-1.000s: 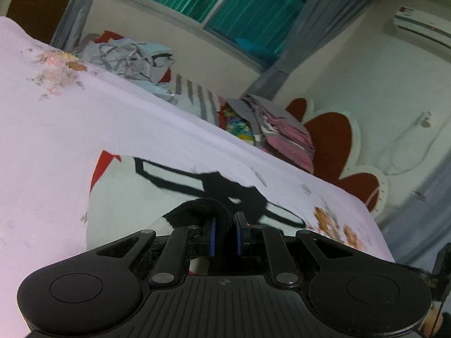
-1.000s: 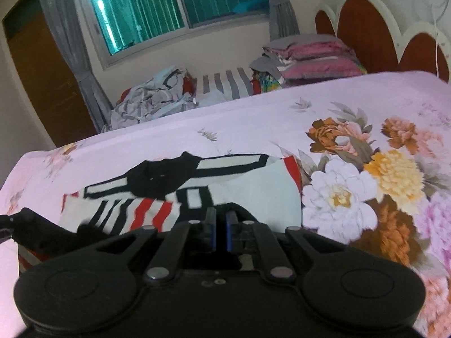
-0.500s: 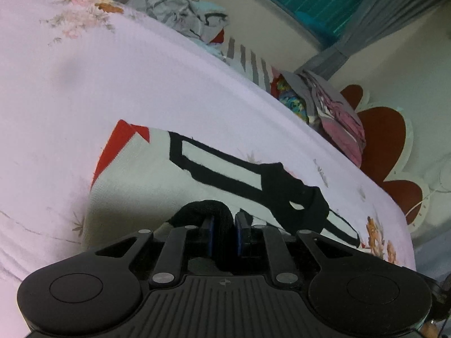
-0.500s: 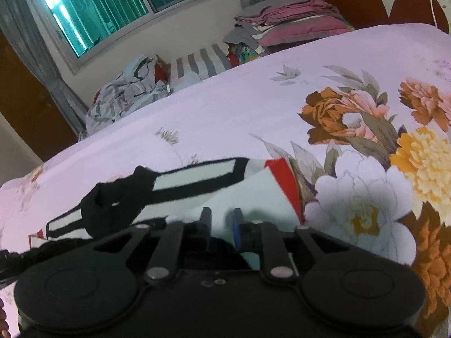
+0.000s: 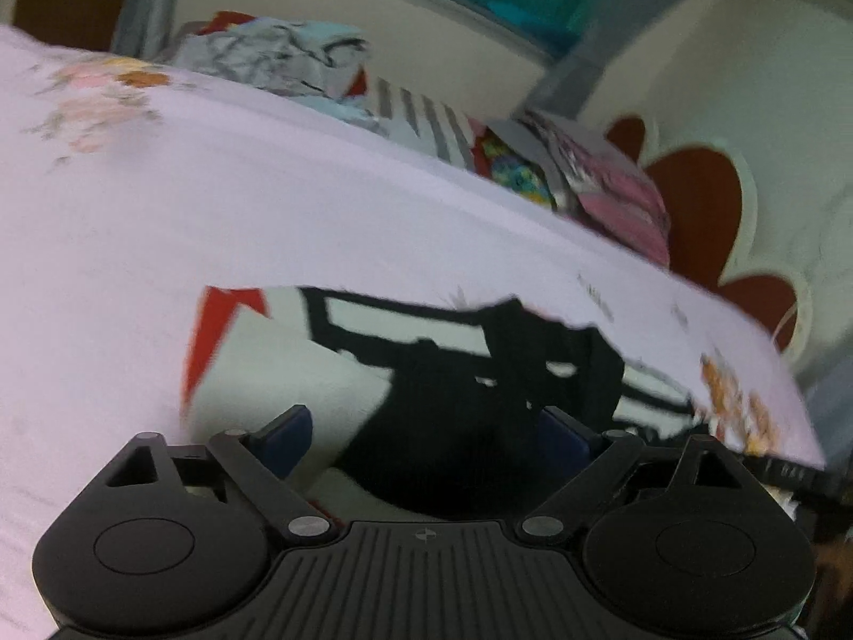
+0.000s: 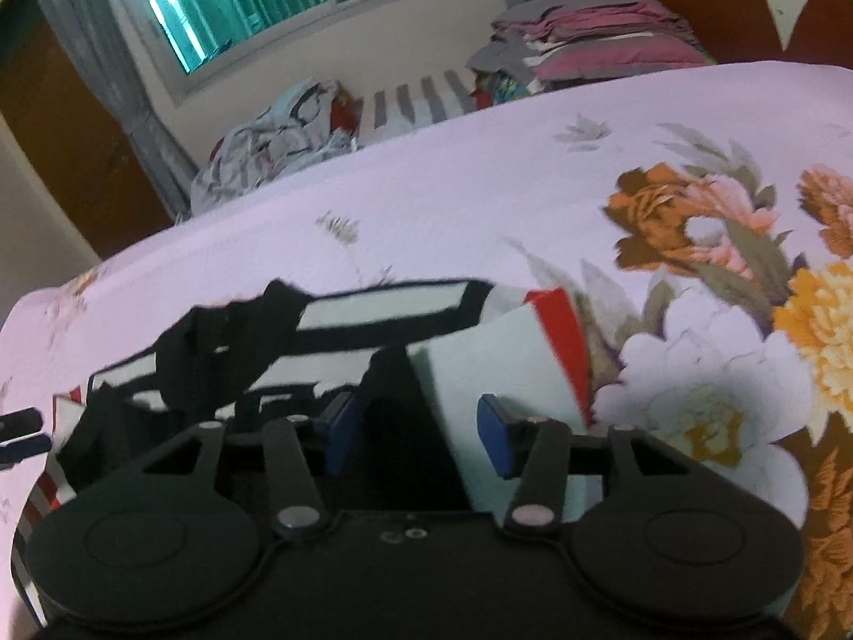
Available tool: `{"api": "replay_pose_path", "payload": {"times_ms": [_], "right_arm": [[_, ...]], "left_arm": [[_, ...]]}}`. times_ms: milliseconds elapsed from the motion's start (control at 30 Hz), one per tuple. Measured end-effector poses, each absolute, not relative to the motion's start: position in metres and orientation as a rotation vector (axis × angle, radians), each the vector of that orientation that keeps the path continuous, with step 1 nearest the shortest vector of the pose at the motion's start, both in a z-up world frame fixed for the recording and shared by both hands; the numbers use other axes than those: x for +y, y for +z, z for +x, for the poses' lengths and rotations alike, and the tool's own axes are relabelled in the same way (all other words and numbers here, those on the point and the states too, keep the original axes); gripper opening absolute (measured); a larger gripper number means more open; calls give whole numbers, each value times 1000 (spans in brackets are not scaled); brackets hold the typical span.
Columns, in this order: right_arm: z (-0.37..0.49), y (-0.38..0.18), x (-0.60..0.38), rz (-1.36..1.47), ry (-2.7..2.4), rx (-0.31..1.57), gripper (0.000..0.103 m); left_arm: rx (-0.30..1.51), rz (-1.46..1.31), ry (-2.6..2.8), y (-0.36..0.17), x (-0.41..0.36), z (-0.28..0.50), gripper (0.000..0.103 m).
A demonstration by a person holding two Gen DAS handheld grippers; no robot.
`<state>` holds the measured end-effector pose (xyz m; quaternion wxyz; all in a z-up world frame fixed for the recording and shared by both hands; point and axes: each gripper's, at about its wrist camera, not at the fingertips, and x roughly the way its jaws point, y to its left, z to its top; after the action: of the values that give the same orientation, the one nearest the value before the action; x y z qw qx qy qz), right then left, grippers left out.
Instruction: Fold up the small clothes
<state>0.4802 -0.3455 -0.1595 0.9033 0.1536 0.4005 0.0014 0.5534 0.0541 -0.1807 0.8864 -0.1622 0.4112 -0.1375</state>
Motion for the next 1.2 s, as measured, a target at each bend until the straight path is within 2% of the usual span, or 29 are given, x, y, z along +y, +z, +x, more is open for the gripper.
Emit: {"api": "replay_pose_path", "payload": {"times_ms": [33,67,100,133,200,233,267,300,333,400,767,1067,1167,1200], "right_arm": [[481,-160,-342,298,12,831,48],[482,-160,-339,270,20,836,43],[482,-159,-336,250,27,840,36],[483,-159,-333,231,39,844,33],[484,-161,-329,196,54,858,24],[485,-162,-327,183,61,865,22],[486,-163,-326,175,65,872,17],[486,-164,-326,171,70,876,11],[486,-164,-325,167,76,874,10],[484,-161,-323,161,83,855,8],[490,-117,-328,125,36,641,7],[523,-165,-340,147,-52,765,7],[521,-175,-343,148,-57,781,8],[520,-174,-343,147,-63,782,12]], "left_arm": [[861,-311,-289,-184,48,555,90],[861,-293,-294,-185,44,555,84],[866,-273,-297,-186,41,557,72],[879,-260,-301,-187,38,559,68],[884,-260,-302,-189,38,557,51],[893,-258,-300,-190,38,557,47],[894,-255,-299,-191,38,556,42],[889,-250,-298,-191,39,554,33],[888,-245,-296,-191,40,552,27],[873,-254,-292,-191,42,550,7],[681,-330,-240,-159,58,552,4],[728,-301,-108,-202,54,563,5],[729,-309,-98,-205,56,561,5],[732,-308,-96,-203,55,563,5]]}}
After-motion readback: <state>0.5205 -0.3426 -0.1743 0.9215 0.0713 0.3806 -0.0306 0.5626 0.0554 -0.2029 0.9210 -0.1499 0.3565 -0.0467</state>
